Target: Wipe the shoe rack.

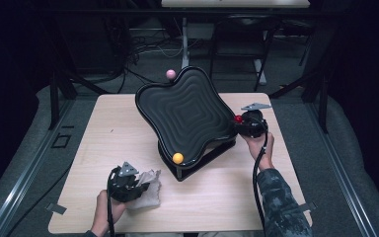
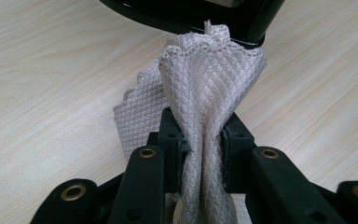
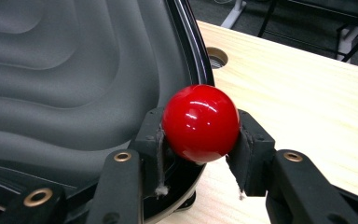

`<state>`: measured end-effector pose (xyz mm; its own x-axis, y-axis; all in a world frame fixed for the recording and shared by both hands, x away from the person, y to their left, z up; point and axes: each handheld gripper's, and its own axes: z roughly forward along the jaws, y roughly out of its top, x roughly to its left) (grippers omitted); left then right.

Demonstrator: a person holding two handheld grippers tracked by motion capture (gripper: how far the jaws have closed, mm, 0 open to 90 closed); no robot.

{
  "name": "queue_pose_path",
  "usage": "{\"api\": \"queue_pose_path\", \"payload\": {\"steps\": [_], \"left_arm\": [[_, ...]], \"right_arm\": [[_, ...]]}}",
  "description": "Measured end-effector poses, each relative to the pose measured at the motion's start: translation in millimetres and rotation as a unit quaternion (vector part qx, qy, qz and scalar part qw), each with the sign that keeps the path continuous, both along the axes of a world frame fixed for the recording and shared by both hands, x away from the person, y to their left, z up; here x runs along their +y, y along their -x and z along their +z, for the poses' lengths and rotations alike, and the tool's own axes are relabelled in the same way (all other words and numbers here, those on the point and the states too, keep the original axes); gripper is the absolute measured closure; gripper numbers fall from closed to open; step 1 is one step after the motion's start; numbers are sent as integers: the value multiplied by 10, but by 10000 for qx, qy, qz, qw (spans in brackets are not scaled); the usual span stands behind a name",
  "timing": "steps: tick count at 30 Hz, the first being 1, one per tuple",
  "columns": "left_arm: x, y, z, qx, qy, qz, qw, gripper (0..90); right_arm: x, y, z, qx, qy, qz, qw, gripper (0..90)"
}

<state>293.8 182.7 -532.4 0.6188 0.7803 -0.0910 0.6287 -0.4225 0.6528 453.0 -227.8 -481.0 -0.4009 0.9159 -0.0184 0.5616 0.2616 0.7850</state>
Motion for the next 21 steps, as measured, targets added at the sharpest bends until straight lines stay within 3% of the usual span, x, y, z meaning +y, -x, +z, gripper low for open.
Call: {"api": "queue_pose_path", "payload": {"steps": [4, 5, 6, 7, 8, 14, 16, 21], "left_arm": [[6, 0, 11, -25, 19, -2, 10000, 738], [6, -7, 2, -39, 16, 20, 10000, 738], [6, -7, 2, -39, 16, 20, 10000, 737], [1, -9, -1, -29, 24, 34, 10000, 737], [-2, -8, 1, -37, 25, 32, 10000, 736], [-8, -3, 16, -56, 11, 3, 10000, 736], [-3, -7, 17, -60, -8, -10, 10000, 736], [5, -13, 19, -40, 3, 37, 10000, 736]], "right_arm": [[17, 21, 4, 130, -36, -39, 9999, 499], [51, 100, 8, 155, -116, -3, 9998, 386], [51, 100, 8, 155, -116, -3, 9998, 386], [106, 220, 8, 128, -145, 34, 9998, 288], [116, 282, 4, 150, -207, 135, 9996, 261], [136, 640, 103, -53, -349, 258, 9990, 201], [152, 744, 180, -158, -278, 236, 9992, 186], [381, 990, 313, -199, -290, 763, 9965, 176]]}}
